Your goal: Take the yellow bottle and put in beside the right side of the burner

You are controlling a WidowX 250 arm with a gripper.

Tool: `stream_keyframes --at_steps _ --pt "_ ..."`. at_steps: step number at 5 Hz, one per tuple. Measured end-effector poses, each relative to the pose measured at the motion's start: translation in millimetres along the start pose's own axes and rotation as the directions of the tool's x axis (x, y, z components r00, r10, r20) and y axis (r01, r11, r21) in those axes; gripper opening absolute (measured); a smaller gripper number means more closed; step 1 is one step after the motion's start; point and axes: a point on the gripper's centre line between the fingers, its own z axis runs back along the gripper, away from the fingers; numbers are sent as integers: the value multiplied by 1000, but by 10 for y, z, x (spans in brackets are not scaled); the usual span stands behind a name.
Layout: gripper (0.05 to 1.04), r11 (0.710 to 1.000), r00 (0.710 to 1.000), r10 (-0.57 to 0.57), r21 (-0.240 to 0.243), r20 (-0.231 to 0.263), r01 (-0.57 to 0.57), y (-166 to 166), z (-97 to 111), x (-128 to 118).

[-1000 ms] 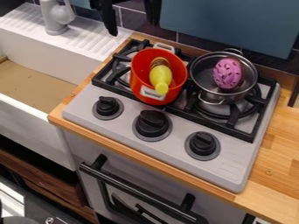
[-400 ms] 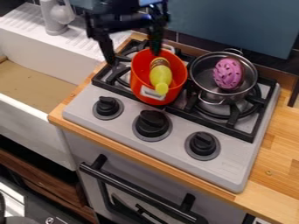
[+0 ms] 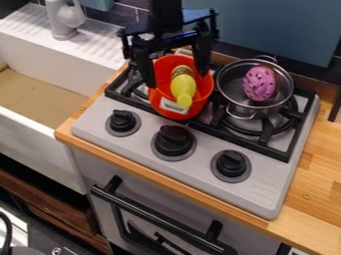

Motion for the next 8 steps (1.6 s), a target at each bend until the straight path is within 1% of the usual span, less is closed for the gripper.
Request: stream_keyframes --at_steps 1,2,4,5,6,7,8 --pt "999 999 999 -35 1 -2 35 -21 -94 -4" --pt "999 998 999 -52 21 -16 52 -17 -199 -31" --pt "999 996 997 -72 59 22 71 -16 -384 -64" --pt "972 995 998 -67 70 8 66 -37 -451 -93" --pt "841 995 997 -72 68 12 71 -60 -466 -100" --pt "546 996 998 -61 69 -15 62 -67 -456 -127" --pt "303 996 998 -58 73 -35 60 -50 -454 -150"
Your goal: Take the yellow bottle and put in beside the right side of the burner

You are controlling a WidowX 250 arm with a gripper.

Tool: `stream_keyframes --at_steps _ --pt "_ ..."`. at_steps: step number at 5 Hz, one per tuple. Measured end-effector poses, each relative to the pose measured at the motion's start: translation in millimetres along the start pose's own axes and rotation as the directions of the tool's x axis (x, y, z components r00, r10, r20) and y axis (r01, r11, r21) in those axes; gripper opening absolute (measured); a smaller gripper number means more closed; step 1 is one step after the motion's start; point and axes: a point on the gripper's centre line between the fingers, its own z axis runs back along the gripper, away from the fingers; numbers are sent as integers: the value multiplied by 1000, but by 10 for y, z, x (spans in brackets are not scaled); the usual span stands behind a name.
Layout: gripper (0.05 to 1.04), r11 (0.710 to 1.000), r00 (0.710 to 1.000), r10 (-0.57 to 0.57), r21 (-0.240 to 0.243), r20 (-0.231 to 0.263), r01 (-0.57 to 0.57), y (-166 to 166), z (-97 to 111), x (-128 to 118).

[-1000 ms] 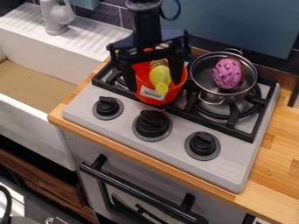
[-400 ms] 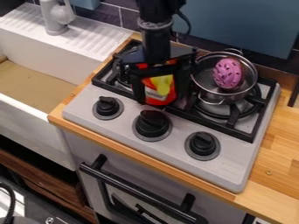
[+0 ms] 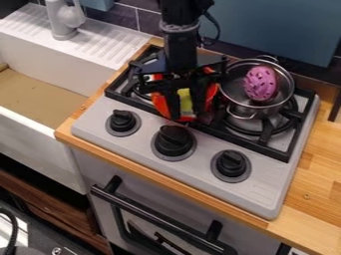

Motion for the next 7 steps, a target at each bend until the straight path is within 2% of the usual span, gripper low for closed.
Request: stream_keyframes --at_steps 1,3,4,5,6,7 --pt "272 1000 1000 11 10 -16 -11 17 26 -17" --pt "272 998 998 59 -8 0 -59 -43 353 77" --pt "272 993 992 119 -17 30 -118 -43 614 134" --pt "272 990 991 132 -40 -4 -132 -37 833 116" --pt "272 994 995 92 -47 -49 -95 -55 933 47" --pt "272 997 998 -61 -46 -2 61 -177 959 -151"
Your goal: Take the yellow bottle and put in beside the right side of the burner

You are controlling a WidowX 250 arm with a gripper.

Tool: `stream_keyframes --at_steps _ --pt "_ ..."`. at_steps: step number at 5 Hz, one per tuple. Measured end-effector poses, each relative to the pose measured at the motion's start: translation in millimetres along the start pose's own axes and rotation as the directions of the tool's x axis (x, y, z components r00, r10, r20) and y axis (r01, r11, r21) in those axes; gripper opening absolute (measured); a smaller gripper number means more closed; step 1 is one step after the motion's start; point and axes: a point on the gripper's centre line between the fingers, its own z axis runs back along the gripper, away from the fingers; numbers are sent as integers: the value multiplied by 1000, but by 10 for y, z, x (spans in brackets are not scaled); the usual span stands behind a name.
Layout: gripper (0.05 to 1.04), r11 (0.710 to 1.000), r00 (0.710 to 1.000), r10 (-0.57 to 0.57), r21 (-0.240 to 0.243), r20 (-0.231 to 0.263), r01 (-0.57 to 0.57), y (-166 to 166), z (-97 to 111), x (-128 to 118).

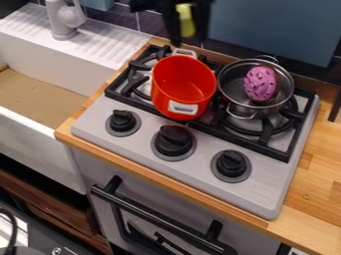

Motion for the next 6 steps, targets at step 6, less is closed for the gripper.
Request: stream_keyframes --at_steps 6 --pt "272 877 873 -481 75 78 476 -340 -638 -787"
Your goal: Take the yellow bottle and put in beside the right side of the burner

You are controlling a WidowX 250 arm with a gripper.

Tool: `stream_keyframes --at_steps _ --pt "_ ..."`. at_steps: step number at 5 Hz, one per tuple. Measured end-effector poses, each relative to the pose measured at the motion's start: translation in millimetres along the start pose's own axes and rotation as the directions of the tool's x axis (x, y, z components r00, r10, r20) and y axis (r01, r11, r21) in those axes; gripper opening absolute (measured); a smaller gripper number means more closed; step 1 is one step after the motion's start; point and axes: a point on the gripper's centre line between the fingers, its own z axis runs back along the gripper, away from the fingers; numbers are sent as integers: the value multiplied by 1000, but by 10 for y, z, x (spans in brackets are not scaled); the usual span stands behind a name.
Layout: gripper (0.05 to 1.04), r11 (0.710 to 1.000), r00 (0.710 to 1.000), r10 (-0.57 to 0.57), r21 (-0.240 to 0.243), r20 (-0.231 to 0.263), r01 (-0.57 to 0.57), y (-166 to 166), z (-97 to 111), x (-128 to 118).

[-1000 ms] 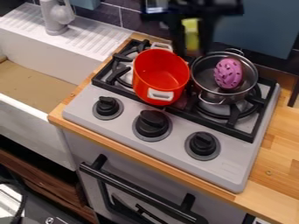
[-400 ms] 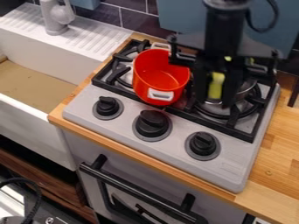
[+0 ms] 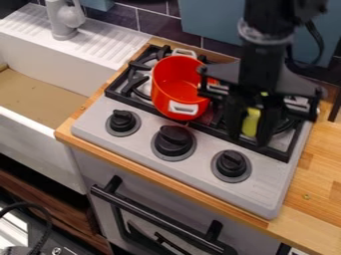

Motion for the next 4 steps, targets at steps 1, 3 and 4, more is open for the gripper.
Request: stream_keyframes --at_steps 1,3,4 --pt "272 999 998 -51 8 -22 52 -46 -78 -118" --pt "272 996 996 -86 21 2 86 -256 -271 -199" --pt "272 996 997 -69 48 -34 71 -333 -504 -162"
